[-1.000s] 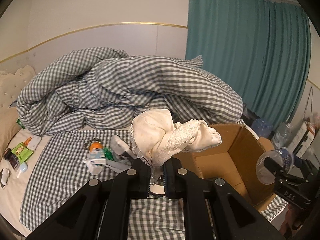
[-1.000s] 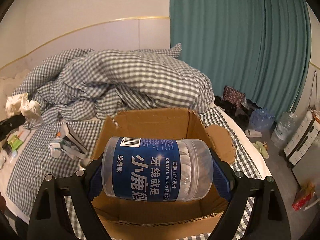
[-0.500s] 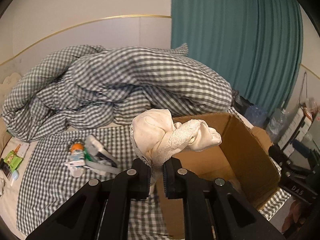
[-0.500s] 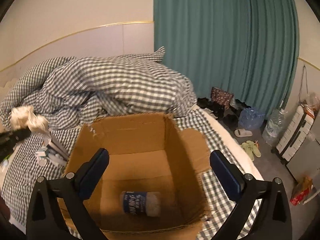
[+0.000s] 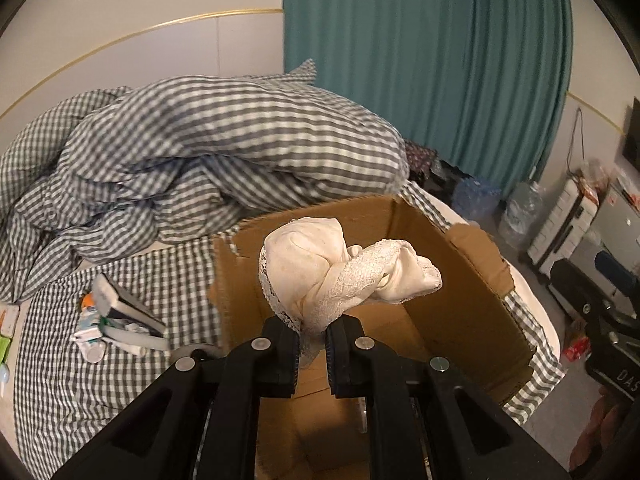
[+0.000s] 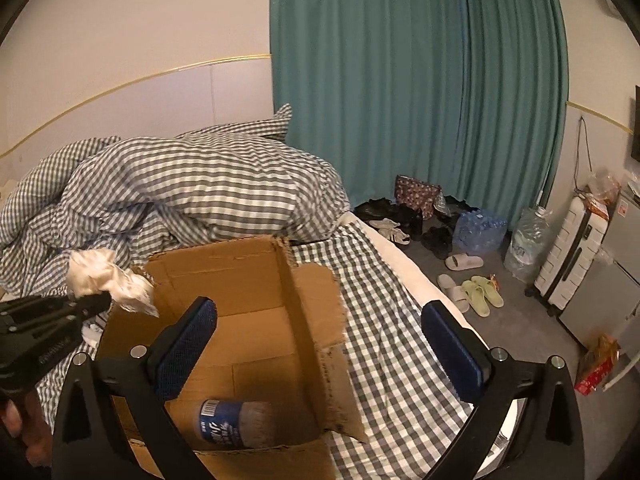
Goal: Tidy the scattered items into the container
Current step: 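Open the left tool over the box to drop the white cloth, then move both tools back over the remaining items on the sheet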
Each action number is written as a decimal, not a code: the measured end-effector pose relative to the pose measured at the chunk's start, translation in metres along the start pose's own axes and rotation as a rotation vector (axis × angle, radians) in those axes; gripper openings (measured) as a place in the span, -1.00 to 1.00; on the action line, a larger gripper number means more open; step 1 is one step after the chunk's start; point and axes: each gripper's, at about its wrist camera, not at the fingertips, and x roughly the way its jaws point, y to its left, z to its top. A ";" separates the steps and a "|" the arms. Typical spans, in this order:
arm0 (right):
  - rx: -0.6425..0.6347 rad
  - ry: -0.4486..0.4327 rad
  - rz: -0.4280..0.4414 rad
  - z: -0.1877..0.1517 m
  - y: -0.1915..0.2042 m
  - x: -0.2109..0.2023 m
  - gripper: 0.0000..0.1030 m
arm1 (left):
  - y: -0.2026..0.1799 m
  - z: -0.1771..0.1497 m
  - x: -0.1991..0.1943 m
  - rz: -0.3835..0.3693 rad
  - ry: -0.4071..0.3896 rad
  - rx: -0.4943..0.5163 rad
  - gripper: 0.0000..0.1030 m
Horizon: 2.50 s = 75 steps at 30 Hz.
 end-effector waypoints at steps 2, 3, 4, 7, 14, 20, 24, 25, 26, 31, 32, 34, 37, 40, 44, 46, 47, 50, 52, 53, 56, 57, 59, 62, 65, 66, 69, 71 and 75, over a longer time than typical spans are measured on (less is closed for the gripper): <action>0.006 0.001 -0.003 -0.001 -0.002 0.000 0.99 | -0.007 -0.002 0.007 -0.009 0.017 0.013 -0.75; 0.009 0.002 -0.005 -0.001 -0.003 0.001 0.99 | -0.010 -0.003 0.009 -0.011 0.026 0.018 -0.62; 0.011 0.003 -0.006 -0.002 -0.005 0.001 0.99 | -0.012 -0.003 0.012 -0.014 0.037 0.022 -0.37; 0.015 0.001 -0.007 -0.002 -0.007 0.000 0.99 | -0.015 -0.006 0.010 -0.017 0.027 0.030 0.35; 0.010 -0.008 -0.001 0.000 0.000 -0.005 0.99 | -0.007 -0.003 -0.005 -0.013 -0.024 0.016 0.83; -0.011 -0.019 0.014 0.003 0.015 -0.012 0.99 | 0.014 -0.001 -0.018 0.002 -0.045 -0.022 0.90; -0.030 -0.026 0.031 0.005 0.030 -0.016 0.99 | 0.031 -0.001 -0.029 0.025 -0.066 -0.046 0.93; -0.036 -0.027 0.038 0.006 0.035 -0.017 0.99 | 0.035 -0.001 -0.032 0.031 -0.070 -0.053 0.93; -0.040 -0.029 0.044 0.006 0.039 -0.018 0.99 | 0.041 -0.001 -0.035 0.038 -0.075 -0.063 0.94; -0.064 -0.038 0.074 0.008 0.064 -0.024 0.99 | 0.068 -0.004 -0.049 0.065 -0.092 -0.099 0.95; -0.071 -0.039 0.082 0.009 0.071 -0.025 0.99 | 0.074 -0.005 -0.052 0.073 -0.096 -0.106 0.95; -0.084 -0.043 0.096 0.009 0.083 -0.027 0.99 | 0.085 -0.009 -0.058 0.089 -0.103 -0.119 0.96; -0.100 -0.048 0.123 0.009 0.102 -0.031 0.99 | 0.106 -0.015 -0.068 0.115 -0.114 -0.143 0.97; -0.119 -0.052 0.147 0.010 0.123 -0.033 0.99 | 0.125 -0.021 -0.076 0.142 -0.123 -0.163 0.98; -0.151 -0.057 0.187 0.010 0.151 -0.037 0.99 | 0.156 -0.031 -0.090 0.186 -0.136 -0.200 1.00; -0.168 -0.057 0.204 0.007 0.166 -0.039 0.99 | 0.171 -0.036 -0.097 0.204 -0.141 -0.222 1.00; -0.175 -0.057 0.212 0.007 0.172 -0.039 0.99 | 0.181 -0.039 -0.101 0.214 -0.143 -0.236 1.00; -0.197 -0.055 0.236 0.004 0.193 -0.040 0.99 | 0.202 -0.048 -0.110 0.241 -0.147 -0.265 1.00; -0.207 -0.055 0.248 0.002 0.205 -0.041 0.99 | 0.213 -0.054 -0.116 0.260 -0.150 -0.277 1.00; -0.209 -0.053 0.254 0.000 0.209 -0.042 0.99 | 0.221 -0.056 -0.119 0.273 -0.151 -0.284 1.00; -0.219 -0.039 0.281 -0.002 0.227 -0.040 0.99 | 0.239 -0.063 -0.126 0.303 -0.152 -0.298 1.00; -0.222 -0.036 0.286 -0.004 0.231 -0.040 0.99 | 0.243 -0.065 -0.128 0.312 -0.152 -0.303 1.00; -0.230 -0.029 0.300 -0.007 0.240 -0.040 0.99 | 0.254 -0.071 -0.132 0.326 -0.151 -0.313 1.00; -0.239 -0.018 0.323 -0.010 0.252 -0.038 0.99 | 0.270 -0.079 -0.135 0.348 -0.145 -0.331 1.00; -0.258 -0.006 0.351 -0.014 0.266 -0.034 0.99 | 0.285 -0.085 -0.135 0.363 -0.133 -0.350 1.00; -0.267 -0.002 0.359 -0.015 0.271 -0.032 0.99 | 0.290 -0.087 -0.136 0.366 -0.130 -0.355 1.00; -0.298 0.015 0.379 -0.021 0.288 -0.026 0.99 | 0.301 -0.092 -0.135 0.377 -0.119 -0.367 1.00; -0.316 0.022 0.390 -0.024 0.301 -0.020 0.99 | 0.307 -0.095 -0.134 0.383 -0.112 -0.370 1.00; -0.347 0.047 0.408 -0.031 0.327 -0.003 0.99 | 0.322 -0.101 -0.128 0.392 -0.094 -0.374 1.00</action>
